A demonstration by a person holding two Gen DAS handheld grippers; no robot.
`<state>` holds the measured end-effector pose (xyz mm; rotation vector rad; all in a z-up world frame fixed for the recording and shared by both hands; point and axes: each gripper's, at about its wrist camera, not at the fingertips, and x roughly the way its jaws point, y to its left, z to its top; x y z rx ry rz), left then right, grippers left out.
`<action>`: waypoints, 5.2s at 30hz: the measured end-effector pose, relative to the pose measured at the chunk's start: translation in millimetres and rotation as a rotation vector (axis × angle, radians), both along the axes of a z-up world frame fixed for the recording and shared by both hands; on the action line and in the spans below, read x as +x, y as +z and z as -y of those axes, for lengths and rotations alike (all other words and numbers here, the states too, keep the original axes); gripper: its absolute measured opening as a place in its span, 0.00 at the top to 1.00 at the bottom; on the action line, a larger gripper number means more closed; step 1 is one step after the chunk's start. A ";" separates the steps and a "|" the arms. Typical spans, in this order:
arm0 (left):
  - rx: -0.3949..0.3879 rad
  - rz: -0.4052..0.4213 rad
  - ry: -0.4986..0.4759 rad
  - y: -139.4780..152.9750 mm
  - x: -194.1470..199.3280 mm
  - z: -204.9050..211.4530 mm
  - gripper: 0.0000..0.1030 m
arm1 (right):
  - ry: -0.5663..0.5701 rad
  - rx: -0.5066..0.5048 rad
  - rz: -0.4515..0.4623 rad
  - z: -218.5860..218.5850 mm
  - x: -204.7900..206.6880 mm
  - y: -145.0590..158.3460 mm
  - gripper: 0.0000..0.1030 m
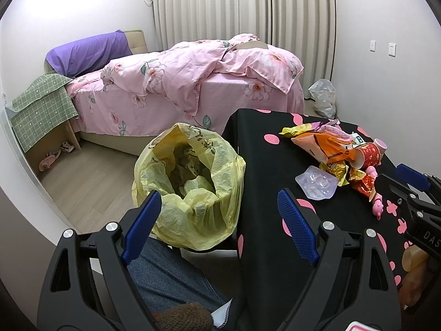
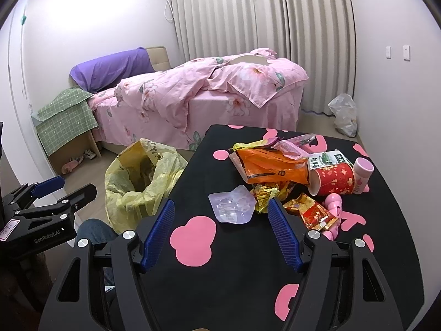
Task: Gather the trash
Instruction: 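Grasp the orange plastic bag with the left gripper while the right gripper reaches toward the red cup, then lift the orange bag with the left gripper while the right gripper grasps the red paper cup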
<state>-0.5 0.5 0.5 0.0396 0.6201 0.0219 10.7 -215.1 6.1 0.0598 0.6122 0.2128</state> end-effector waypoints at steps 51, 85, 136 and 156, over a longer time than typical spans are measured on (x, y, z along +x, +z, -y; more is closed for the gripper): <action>-0.315 -0.389 -0.468 -91.9 316.9 97.1 0.88 | -0.162 -0.103 -0.178 175.6 158.5 -66.6 0.37; -0.461 -0.248 -0.396 -74.3 257.8 52.7 0.48 | -0.012 -0.002 -0.228 133.8 277.5 -41.9 0.96; -0.427 -0.371 -0.337 -78.6 166.4 97.2 0.43 | -0.043 0.062 -0.108 192.5 84.2 -34.8 0.94; -0.427 -0.266 -0.490 -34.8 129.2 90.3 0.46 | -0.061 -0.086 0.007 160.1 29.3 -8.3 0.94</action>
